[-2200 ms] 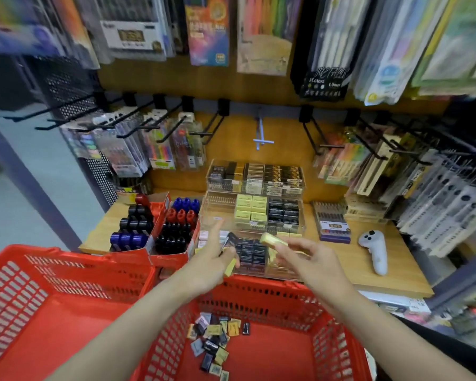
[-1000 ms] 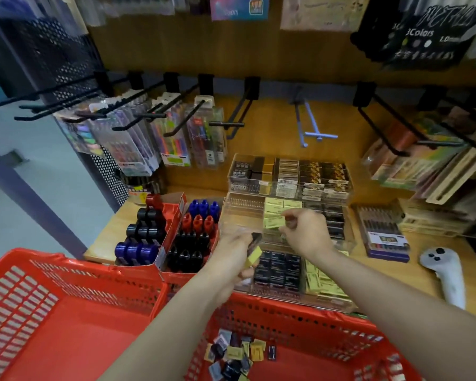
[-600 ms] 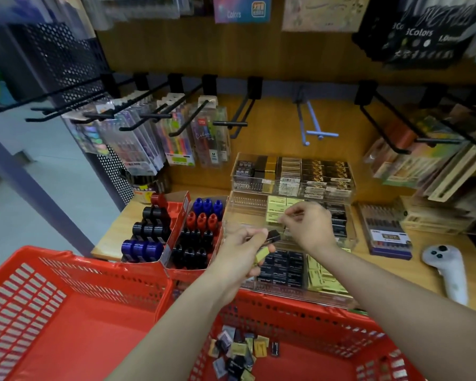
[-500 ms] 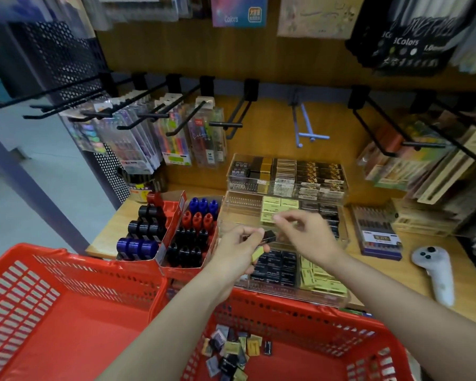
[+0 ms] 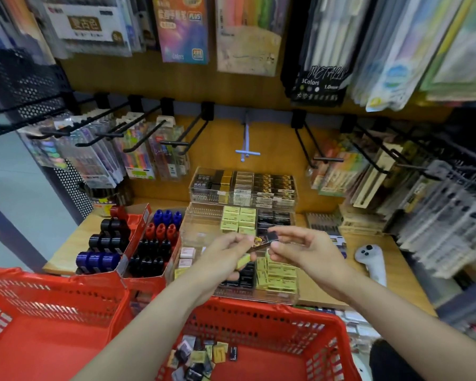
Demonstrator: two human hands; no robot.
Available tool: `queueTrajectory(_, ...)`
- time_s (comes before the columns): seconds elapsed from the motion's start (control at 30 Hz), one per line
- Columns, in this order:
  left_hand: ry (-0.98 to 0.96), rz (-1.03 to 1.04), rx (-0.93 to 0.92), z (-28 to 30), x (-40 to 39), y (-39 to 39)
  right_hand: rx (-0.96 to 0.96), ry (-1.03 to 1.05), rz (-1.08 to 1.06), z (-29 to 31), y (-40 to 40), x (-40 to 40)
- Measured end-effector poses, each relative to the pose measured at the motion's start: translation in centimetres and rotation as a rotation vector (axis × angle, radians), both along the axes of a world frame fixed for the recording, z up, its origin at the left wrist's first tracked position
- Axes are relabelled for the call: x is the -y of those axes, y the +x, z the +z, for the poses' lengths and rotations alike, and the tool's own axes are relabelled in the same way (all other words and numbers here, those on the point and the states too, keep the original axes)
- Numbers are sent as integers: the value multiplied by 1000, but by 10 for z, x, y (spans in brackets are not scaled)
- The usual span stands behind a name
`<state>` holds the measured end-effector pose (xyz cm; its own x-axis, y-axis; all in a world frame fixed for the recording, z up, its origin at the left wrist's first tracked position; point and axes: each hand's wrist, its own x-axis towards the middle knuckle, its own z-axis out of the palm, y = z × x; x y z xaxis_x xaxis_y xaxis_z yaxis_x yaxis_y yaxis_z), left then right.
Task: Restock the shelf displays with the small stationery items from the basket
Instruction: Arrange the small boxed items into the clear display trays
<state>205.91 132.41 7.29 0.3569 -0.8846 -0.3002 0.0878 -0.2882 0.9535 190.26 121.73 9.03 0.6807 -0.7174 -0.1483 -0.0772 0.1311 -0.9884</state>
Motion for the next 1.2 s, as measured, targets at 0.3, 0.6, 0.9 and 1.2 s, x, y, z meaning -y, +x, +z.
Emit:
queueTrajectory(0.3,-38,-69,-96,9,4,-18,-2,70,-52,10,9,-16)
queueTrajectory(0.6,-80,56,-268,16,14,-16,16,-24,-118,17,0,-9)
queueTrajectory(0.9,-10,149,-305,10,28,-14,-268,-518,-222,4,5,21)
queueTrajectory(1.2,-22,190,-543,-8,54,9,-518,-641,-507,-28,45,132)
